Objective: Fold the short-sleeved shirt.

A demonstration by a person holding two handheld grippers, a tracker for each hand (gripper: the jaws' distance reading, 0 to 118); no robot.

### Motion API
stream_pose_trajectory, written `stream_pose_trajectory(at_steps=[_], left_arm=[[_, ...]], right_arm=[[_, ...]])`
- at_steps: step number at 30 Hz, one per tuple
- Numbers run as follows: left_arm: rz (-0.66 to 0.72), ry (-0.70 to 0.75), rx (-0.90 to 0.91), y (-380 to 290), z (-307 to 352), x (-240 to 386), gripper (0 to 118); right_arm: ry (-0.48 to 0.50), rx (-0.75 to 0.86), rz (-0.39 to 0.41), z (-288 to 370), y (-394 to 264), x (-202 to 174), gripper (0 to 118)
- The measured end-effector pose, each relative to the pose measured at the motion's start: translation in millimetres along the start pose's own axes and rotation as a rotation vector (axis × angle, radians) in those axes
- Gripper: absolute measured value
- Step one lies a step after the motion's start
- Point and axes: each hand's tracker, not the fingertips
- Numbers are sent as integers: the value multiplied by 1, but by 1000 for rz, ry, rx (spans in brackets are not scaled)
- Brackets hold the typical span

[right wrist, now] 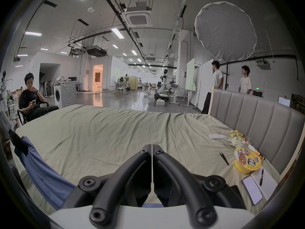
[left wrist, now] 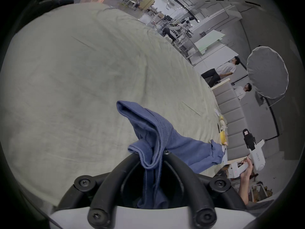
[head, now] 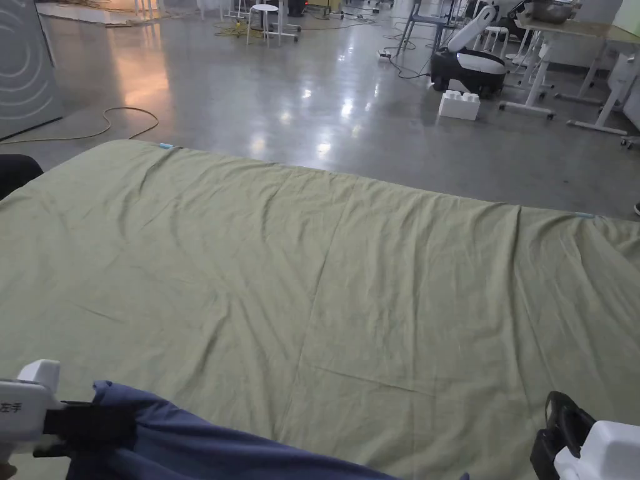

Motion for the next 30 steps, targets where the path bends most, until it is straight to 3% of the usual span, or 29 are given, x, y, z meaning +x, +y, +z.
stream_pose_trajectory(at_steps=[5, 8, 15, 16, 23, 24, 30], left_arm=[[-34, 123, 19, 4, 26, 21, 11], [0, 81, 5, 0, 27, 35, 11], [13, -263, 1, -22, 15, 98, 11], [-5, -283, -6, -15, 20, 82, 11], [-68, -197, -64, -31, -21, 100, 11], [-57, -189, -75, -49, -69, 143, 11], [-130, -40, -158, -74, -136, 174, 12]], right_arm=[[8, 2, -4, -2, -1, 1, 2], [13, -1, -12, -3, -2, 1, 2], [21, -7, -27, -3, -5, -1, 2], [23, -8, -27, -3, -5, -1, 2], [20, -15, -32, 1, -9, 0, 2], [18, -18, -33, 1, -10, 1, 2], [4, -31, -34, 6, -14, 5, 2]])
